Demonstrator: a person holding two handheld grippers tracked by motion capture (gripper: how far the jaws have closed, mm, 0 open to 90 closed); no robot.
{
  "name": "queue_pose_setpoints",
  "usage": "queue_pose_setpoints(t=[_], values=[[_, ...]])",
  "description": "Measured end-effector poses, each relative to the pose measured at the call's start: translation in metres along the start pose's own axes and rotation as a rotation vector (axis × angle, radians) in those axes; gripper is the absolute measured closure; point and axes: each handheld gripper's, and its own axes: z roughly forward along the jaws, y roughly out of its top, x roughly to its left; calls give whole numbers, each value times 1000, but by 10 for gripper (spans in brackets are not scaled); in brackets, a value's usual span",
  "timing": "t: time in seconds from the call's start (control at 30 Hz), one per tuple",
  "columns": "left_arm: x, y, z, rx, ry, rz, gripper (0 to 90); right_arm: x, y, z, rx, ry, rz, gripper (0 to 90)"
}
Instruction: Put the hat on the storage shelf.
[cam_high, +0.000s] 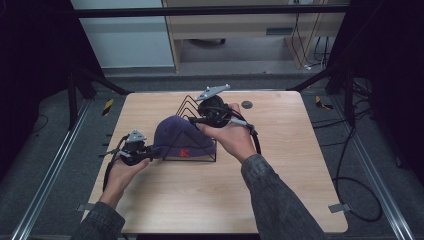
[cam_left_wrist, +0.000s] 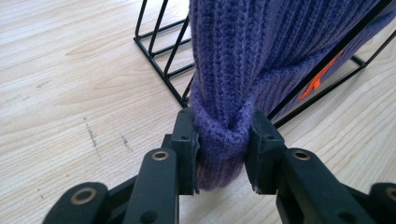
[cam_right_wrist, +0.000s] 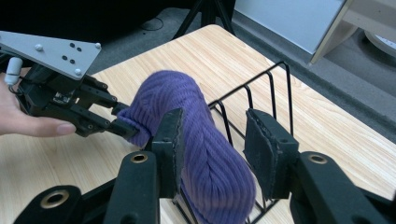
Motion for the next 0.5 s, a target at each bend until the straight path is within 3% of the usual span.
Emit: queue_pose_setpoints(t=[0.23,0.5], values=[[-2,-6,2,0,14,0,644,-8,-3,-11,0,-10,16,571],[-5,-10,-3,-1,33,12,623,-8,-9,-20,-5,-8,12,562]])
